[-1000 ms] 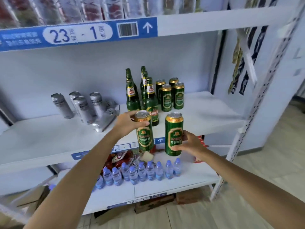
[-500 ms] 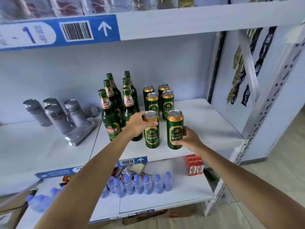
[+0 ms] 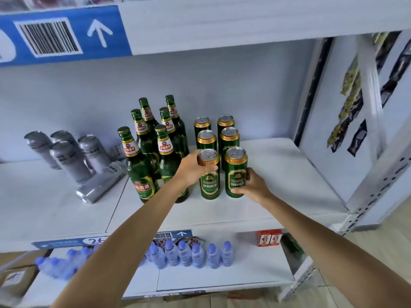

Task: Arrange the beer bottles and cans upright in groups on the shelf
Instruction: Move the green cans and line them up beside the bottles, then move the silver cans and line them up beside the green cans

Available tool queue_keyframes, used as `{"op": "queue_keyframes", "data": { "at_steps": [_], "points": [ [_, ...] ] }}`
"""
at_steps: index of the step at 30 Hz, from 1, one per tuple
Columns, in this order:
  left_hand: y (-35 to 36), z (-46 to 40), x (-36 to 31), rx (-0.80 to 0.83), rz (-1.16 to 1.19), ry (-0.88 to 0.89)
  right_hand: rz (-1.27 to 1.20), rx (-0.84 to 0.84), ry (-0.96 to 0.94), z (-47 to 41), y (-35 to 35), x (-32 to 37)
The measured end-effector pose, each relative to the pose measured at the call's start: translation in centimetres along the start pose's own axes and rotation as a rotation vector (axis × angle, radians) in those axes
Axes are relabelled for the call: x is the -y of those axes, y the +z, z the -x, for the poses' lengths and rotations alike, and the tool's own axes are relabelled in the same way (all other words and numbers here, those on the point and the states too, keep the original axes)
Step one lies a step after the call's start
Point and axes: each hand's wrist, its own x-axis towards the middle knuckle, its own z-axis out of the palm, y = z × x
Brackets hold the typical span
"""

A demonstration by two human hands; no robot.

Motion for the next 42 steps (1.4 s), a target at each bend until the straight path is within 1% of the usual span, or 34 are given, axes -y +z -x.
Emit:
{"op": "queue_keyframes", "data": {
  "at_steps": [6,9,11,13,16,18,20,22,27,32,35,38,42],
  "points": [
    [0.2,0.8,-0.5,0.003,-0.031,-0.045,0.016,0.040,0.008,-0.1,-0.1,-0.3],
    [-0.2,1.2,-1.7,0.056,-0.069,-0.045,0.024,0.091,-0.005,0.6,-0.4,0.6],
    [-0.9,2.0,-3.0,0.064,-0.111,-0.009,-0.006,0.105,-0.060,1.3,-1.2,1.8],
    [-1.9,3.1,-4.4,0.034,-0.189,0.066,-0.017,0.086,-0.128,1.9,-2.6,3.6],
    [-3.8,5.4,-5.3,0.000,-0.344,0.172,0.153,0.014,-0.247,2.5,-4.8,6.3],
    [-5.3,6.8,-5.1,0.007,-0.482,0.210,0.232,-0.030,-0.356,2.9,-5.6,8.5],
    [-6.9,8.4,-4.4,-0.004,-0.615,0.219,0.335,-0.030,-0.467,3.6,-5.7,11.1],
    [-8.5,10.3,-3.5,-0.023,-0.672,0.178,0.439,0.016,-0.535,4.5,-5.0,13.4],
    [-12.4,14.7,-0.2,-0.034,-0.895,0.075,0.701,0.219,-0.682,6.9,0.2,16.6],
    [-16.6,18.4,3.6,-0.082,-0.991,-0.063,0.815,0.420,-0.692,9.6,7.9,17.7],
    [-19.6,20.1,7.1,-0.092,-0.971,-0.133,0.850,0.453,-0.692,10.1,12.9,18.4],
    [-23.3,21.2,10.4,-0.049,-0.987,-0.189,0.839,0.472,-0.639,10.1,17.8,19.6],
    [-29.2,22.3,14.5,-0.042,-0.960,-0.195,0.851,0.461,-0.537,9.7,24.6,21.5]
  ]
}}
